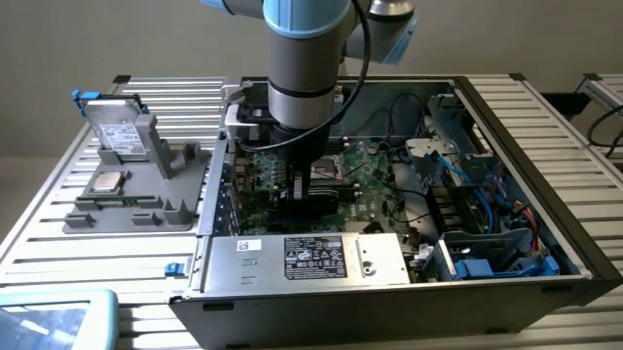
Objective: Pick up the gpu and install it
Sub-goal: 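Insert the gpu into the slot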
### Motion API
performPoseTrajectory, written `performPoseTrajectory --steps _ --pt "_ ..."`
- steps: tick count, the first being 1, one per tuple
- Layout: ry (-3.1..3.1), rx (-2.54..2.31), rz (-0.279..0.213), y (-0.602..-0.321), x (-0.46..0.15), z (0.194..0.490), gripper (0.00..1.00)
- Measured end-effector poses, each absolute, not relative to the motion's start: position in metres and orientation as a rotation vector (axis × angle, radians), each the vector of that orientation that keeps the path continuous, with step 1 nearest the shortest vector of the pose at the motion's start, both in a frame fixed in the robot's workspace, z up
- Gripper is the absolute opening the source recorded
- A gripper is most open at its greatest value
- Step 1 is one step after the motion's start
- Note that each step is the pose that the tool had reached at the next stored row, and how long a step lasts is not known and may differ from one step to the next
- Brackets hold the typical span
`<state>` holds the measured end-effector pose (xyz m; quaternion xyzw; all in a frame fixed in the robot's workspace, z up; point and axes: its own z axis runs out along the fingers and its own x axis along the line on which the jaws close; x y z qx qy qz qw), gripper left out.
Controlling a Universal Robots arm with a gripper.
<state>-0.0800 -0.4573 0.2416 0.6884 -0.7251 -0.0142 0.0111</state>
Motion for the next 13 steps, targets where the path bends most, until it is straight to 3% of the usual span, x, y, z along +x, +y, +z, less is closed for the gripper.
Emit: performPoseTrajectory --steps 13 --pt "-2.259 2.142 -0.053 -0.4573 -0.08 0.2415 0.28"
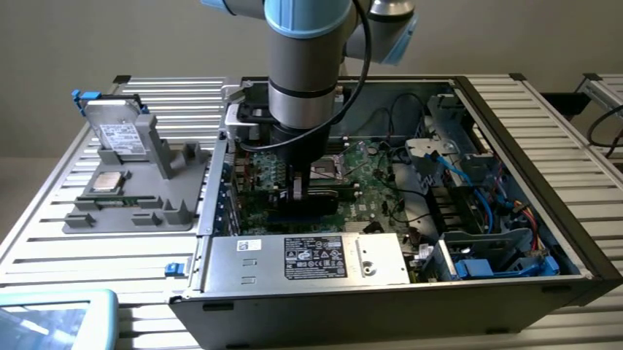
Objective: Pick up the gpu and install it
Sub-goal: 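Insert the gpu into the slot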
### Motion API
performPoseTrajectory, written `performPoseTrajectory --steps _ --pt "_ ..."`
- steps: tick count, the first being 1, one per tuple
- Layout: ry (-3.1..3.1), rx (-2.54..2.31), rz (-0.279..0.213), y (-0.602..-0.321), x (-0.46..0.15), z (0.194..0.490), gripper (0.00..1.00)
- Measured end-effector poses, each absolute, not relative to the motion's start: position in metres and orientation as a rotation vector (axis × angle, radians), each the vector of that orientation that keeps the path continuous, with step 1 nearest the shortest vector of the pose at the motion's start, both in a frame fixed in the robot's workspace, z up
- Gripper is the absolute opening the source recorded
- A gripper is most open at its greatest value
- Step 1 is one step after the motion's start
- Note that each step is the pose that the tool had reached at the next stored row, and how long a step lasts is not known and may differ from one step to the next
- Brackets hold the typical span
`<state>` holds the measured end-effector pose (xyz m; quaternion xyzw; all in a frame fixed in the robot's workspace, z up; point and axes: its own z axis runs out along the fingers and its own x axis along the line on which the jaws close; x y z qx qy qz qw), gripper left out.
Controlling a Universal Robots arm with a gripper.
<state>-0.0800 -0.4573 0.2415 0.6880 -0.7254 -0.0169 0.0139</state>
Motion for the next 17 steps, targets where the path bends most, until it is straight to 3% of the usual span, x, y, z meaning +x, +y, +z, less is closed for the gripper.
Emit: performPoseTrajectory --steps 17 --pt "-2.271 2.126 -0.057 -0.4572 -0.079 0.2404 0.28"
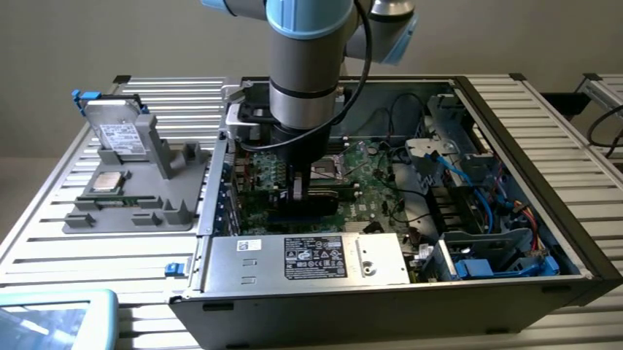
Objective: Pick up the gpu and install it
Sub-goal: 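Insert the gpu into the slot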
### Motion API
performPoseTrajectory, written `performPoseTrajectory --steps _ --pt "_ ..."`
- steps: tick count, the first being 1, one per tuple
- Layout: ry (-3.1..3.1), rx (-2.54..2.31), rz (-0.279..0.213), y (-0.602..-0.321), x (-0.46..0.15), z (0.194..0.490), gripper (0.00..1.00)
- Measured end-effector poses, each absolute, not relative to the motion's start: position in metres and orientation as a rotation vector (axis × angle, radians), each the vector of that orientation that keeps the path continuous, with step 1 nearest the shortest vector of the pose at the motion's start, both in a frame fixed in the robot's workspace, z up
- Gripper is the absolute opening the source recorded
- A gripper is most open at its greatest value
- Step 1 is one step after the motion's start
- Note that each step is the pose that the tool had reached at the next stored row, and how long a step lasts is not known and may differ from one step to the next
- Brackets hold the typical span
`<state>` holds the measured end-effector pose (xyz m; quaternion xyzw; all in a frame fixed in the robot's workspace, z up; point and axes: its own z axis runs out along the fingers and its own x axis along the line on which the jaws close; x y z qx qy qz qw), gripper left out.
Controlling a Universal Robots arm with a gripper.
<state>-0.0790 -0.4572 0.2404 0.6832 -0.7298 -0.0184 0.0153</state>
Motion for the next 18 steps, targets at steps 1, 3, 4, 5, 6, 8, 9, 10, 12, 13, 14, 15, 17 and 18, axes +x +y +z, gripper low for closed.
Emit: performPoseTrajectory --steps 1,3,4,5,6,8,9,10,12,13,14,15,17,18 --pt "-2.268 2.129 -0.058 -0.4573 -0.079 0.2403 0.28" --pt "-2.259 2.138 -0.059 -0.4575 -0.079 0.2403 0.28" --pt "-2.255 2.142 -0.059 -0.4574 -0.079 0.2403 0.28" --pt "-2.253 2.145 -0.06 -0.4575 -0.079 0.2403 0.28" --pt "-2.251 2.147 -0.06 -0.4575 -0.079 0.2403 0.28" --pt "-2.246 2.152 -0.062 -0.4575 -0.079 0.2403 0.28" --pt "-2.245 2.154 -0.063 -0.4576 -0.079 0.2403 0.28" --pt "-2.244 2.154 -0.063 -0.4576 -0.079 0.2404 0.28" --pt "-2.244 2.155 -0.063 -0.4576 -0.079 0.2403 0.28" --pt "-2.244 2.155 -0.064 -0.4577 -0.079 0.2403 0.28" --pt "-2.244 2.155 -0.064 -0.4577 -0.079 0.2403 0.28" --pt "-2.244 2.155 -0.064 -0.4577 -0.079 0.2403 0.28" --pt "-2.244 2.155 -0.064 -0.4577 -0.079 0.2403 0.28" --pt "-2.244 2.155 -0.064 -0.4577 -0.079 0.2403 0.28"
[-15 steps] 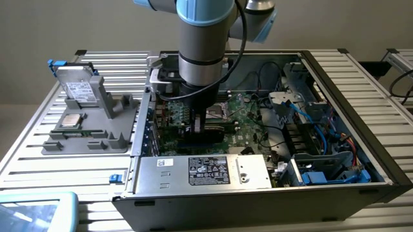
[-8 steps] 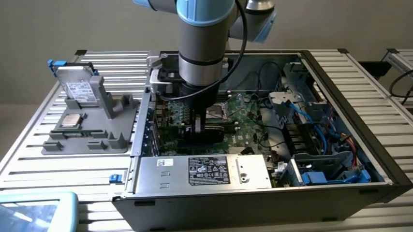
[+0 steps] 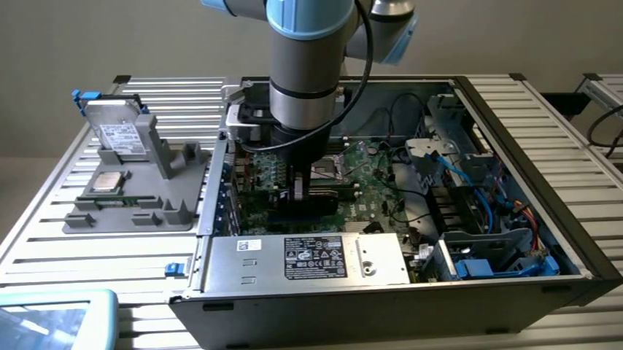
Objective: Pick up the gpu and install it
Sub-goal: 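Insert the gpu into the slot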
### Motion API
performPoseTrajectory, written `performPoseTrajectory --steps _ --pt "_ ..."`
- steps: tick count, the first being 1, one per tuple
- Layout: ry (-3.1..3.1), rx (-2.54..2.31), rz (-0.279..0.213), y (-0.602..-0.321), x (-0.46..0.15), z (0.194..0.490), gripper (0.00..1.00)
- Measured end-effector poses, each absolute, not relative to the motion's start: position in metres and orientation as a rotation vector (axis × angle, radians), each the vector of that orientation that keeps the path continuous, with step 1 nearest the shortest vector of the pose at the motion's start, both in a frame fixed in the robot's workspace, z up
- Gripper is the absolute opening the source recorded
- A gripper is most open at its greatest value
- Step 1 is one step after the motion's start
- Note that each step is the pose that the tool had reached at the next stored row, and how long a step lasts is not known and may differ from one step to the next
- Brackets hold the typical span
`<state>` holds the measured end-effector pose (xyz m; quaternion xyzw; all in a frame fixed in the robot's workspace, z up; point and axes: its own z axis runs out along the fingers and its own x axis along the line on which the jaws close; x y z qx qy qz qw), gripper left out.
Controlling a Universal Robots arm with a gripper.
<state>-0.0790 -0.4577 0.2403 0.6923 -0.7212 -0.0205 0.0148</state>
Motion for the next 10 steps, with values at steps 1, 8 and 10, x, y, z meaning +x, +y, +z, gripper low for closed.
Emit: performPoseTrajectory --steps 1,8,10 --pt "-2.245 2.155 -0.064 -0.4577 -0.079 0.2403 0.28" --pt "-2.245 2.156 -0.065 -0.4578 -0.08 0.2404 0.28" --pt "-2.246 2.157 -0.065 -0.458 -0.0801 0.2403 0.28"
